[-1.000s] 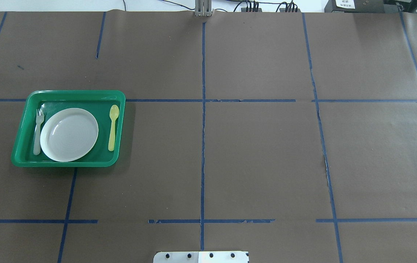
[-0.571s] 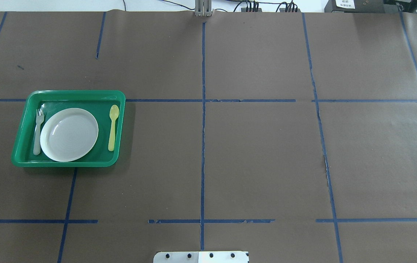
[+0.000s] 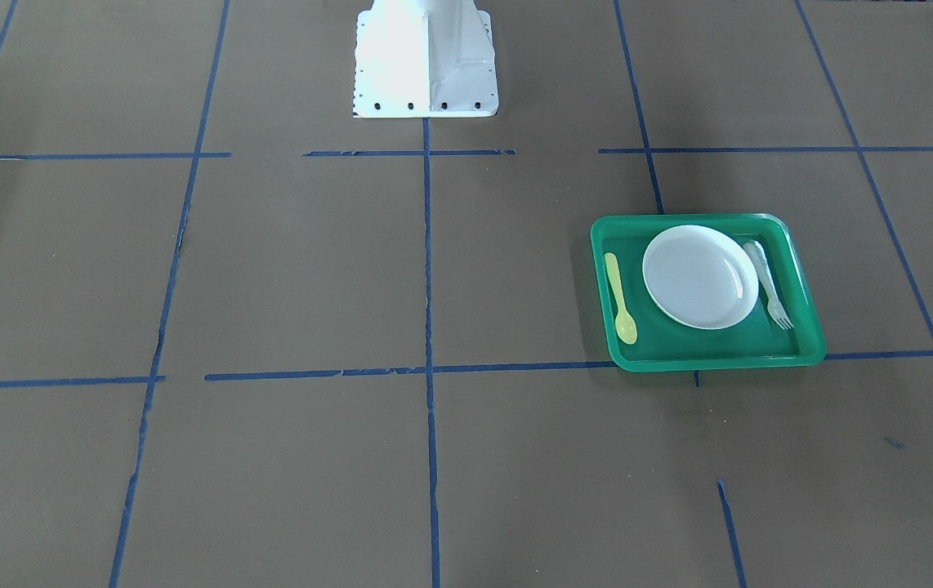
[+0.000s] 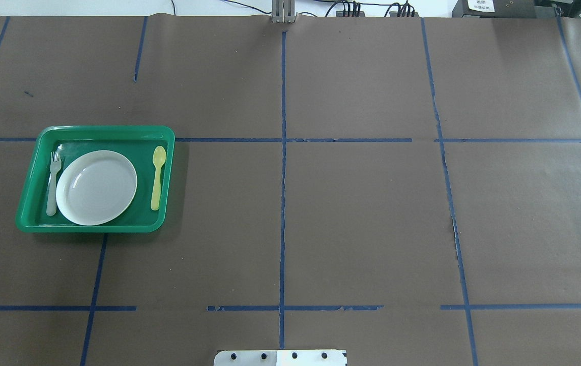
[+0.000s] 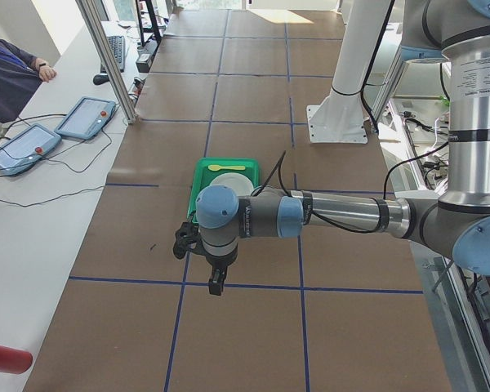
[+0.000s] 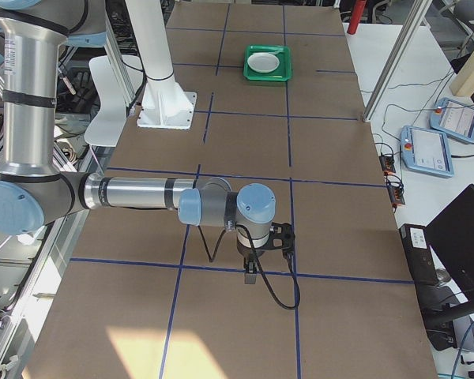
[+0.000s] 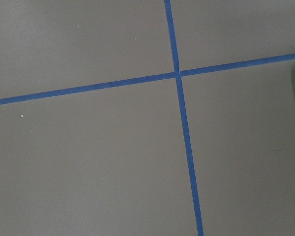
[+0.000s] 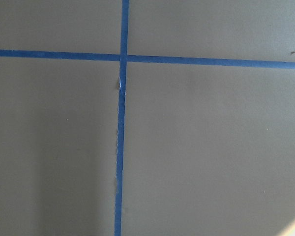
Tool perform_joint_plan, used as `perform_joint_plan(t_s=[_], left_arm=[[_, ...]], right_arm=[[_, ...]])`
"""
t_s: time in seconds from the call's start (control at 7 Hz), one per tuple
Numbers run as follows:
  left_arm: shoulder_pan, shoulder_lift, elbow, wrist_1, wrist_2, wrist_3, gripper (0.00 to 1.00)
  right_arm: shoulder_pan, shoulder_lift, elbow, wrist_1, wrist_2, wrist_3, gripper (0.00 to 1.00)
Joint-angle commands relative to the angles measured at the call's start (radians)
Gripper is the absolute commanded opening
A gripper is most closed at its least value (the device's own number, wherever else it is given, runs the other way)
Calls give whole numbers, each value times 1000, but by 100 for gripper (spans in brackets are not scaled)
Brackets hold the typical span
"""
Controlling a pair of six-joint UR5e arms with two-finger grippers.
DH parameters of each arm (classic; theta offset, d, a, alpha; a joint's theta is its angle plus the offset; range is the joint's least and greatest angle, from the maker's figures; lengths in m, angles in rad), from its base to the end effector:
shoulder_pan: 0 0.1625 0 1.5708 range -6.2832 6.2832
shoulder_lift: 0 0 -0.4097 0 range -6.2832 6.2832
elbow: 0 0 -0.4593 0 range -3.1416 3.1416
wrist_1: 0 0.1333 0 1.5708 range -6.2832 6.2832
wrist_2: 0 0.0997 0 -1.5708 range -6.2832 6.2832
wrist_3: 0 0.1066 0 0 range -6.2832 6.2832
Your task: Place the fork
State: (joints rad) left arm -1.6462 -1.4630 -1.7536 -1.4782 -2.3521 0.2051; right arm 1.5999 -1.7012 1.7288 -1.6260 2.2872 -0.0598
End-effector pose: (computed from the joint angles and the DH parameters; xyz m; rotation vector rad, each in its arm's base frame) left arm -0.0967 -0.5064 0.6128 0.0927 0.7764 0.1162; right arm 0.0779 -0.5012 0.6392 0.0054 -0.7168 -0.0195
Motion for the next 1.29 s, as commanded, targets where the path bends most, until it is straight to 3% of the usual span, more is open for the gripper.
perform_joint_plan(t_s=[0.0, 1.14], left_arm=[[-3, -3, 0, -2, -3, 0, 100], [-4, -19, -21, -1, -4, 2, 100]], right_arm=[[0, 0, 0, 0, 0, 0, 100], [0, 0, 0, 0, 0, 0, 100]])
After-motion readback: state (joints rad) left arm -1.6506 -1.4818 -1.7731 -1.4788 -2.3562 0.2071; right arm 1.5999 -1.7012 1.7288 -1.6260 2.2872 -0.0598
